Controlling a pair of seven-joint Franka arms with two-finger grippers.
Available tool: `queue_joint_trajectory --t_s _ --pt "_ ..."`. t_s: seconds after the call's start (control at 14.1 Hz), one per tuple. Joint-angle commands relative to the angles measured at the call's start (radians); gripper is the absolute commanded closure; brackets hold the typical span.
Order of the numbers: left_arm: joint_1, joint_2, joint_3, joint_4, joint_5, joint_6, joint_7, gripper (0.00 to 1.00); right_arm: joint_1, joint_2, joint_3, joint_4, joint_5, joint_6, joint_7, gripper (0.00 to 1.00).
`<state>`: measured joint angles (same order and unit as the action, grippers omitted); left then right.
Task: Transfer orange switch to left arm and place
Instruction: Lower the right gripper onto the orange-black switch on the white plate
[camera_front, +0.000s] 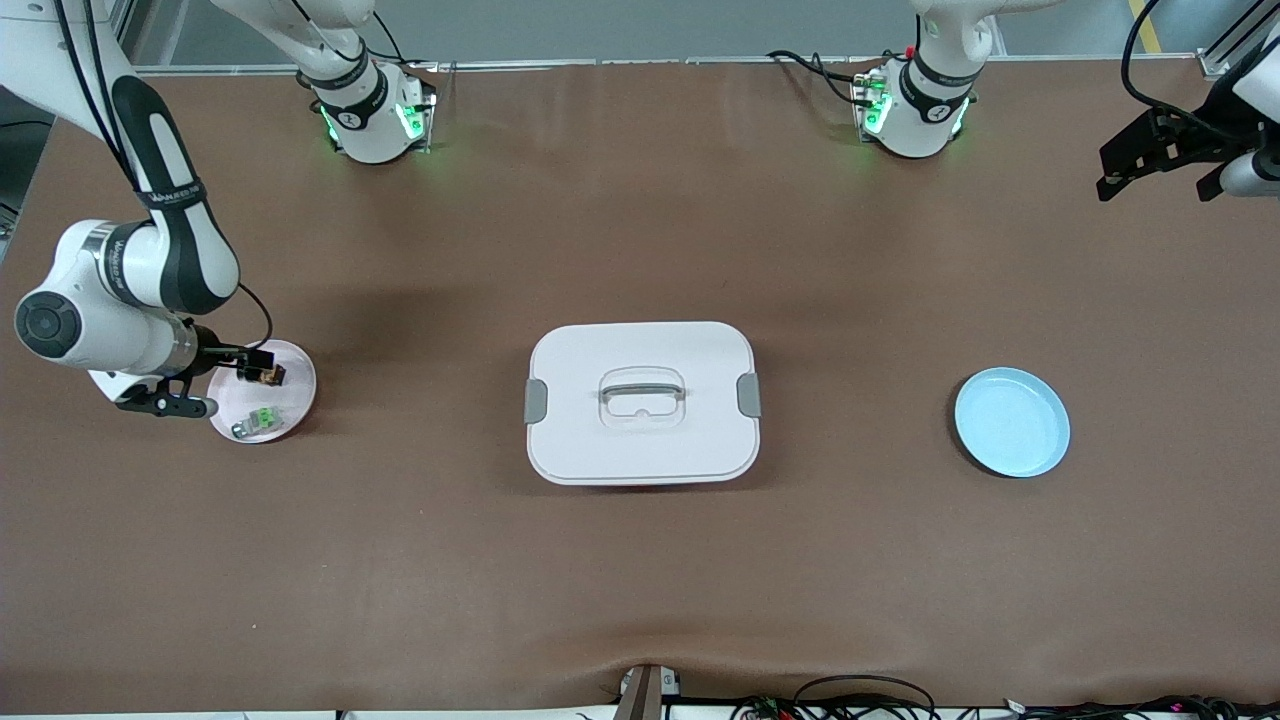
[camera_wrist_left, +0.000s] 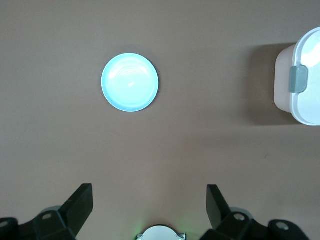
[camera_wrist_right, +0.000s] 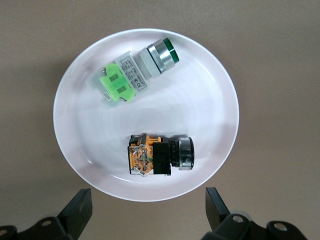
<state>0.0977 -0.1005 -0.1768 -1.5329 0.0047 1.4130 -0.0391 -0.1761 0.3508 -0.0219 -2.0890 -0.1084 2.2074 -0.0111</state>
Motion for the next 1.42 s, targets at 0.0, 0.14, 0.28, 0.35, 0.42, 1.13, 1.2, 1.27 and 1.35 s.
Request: queue_joint_trajectory --t_s 0.0,0.14,0.28,0.35,0.42,1.13,1.2,1.27,1.35 --pt "0.004 0.008 -0.003 0.022 0.018 -0.014 0.019 0.00 -0.011 0.037 0.010 0.001 -0.019 0.041 0.003 0.00" --pt "0.002 0.008 -0.004 0.022 0.018 -0.014 0.019 0.00 -0.016 0.043 0.010 0.001 -0.020 0.043 -0.003 0.00" --pt "0.002 0.008 -0.004 0.020 0.018 -0.014 0.019 0.00 -0.017 0.053 0.008 0.001 -0.022 0.043 -0.004 0.00" --pt "0.002 0.008 -0.004 0.020 0.018 -0.014 0.019 0.00 -0.019 0.060 0.008 0.001 -0.024 0.046 -0.004 0.00" --pt "0.004 0.007 -0.004 0.020 0.018 -0.014 0.019 0.00 -0.019 0.065 0.008 0.003 -0.033 0.051 -0.004 0.00" --pt "0.002 0.007 -0.003 0.022 0.018 -0.016 0.016 0.00 -0.040 0.123 0.007 0.000 -0.059 0.153 -0.004 0.00" --pt "0.002 0.007 -0.003 0.022 0.018 -0.016 0.016 0.00 -0.040 0.125 0.007 0.000 -0.059 0.153 -0.004 0.00" --pt "0.004 0.007 -0.004 0.022 0.018 -0.016 0.016 0.00 -0.039 0.129 0.007 -0.002 -0.059 0.152 -0.003 0.00" --pt "0.002 0.005 -0.003 0.022 0.018 -0.016 0.016 0.00 -0.039 0.131 0.007 -0.002 -0.059 0.152 -0.003 0.00"
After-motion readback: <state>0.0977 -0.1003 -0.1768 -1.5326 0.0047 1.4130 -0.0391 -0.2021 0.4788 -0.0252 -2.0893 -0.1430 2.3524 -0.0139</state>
